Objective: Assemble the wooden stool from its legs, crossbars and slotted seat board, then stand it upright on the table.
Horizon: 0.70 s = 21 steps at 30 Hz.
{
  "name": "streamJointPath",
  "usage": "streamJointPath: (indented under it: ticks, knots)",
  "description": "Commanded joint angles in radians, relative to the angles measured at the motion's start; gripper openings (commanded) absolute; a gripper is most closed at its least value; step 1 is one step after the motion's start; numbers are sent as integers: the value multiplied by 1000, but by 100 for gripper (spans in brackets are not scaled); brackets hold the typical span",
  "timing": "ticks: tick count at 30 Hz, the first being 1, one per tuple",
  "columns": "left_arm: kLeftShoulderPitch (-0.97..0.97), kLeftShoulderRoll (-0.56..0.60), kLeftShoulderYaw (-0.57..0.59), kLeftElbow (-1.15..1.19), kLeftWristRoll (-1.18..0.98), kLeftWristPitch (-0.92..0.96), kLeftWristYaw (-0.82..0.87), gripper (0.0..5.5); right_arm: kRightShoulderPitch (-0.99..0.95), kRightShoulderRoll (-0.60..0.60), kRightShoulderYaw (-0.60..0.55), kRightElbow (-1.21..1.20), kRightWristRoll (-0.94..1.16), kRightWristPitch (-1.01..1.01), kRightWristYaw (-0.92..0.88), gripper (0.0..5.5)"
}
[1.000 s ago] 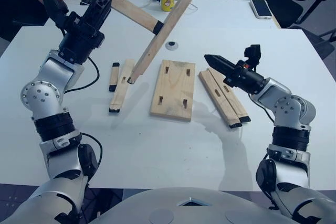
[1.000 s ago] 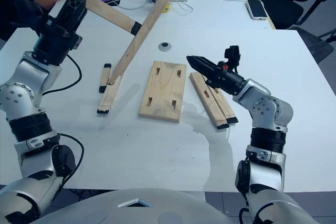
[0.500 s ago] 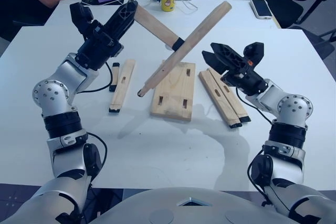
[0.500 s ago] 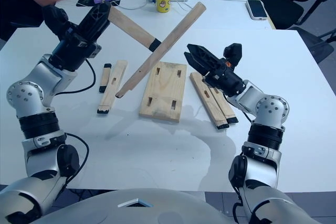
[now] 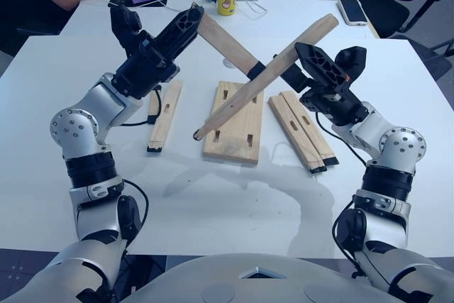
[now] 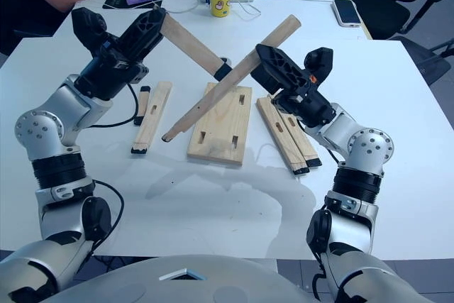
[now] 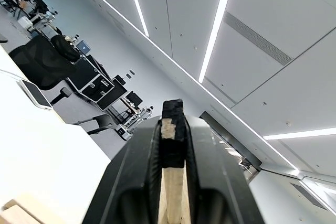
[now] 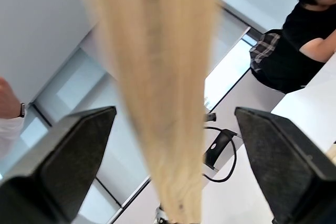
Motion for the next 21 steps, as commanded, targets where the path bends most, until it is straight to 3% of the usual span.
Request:
streamJointPath:
  ticks: [1,12,15,16,21]
  knots:
    - [4,8,-10,-12,-17,12,19,45,5,-5,5,-12,12,-14,2,398]
    - [2,22,-31,-12,23,2,3,45,25,-19,13,-25,30,-11,42,215]
    - [11,31,-46,-27,47,2,-20,45,26,-20,15,-24,29,-15,44,209]
    - [14,34,-52,-27,54,4,-23,82,27,-20,15,-25,29,-16,44,209]
    - [24,36,-61,-42,63,3,-46,143,36,-20,19,-23,16,-26,48,209]
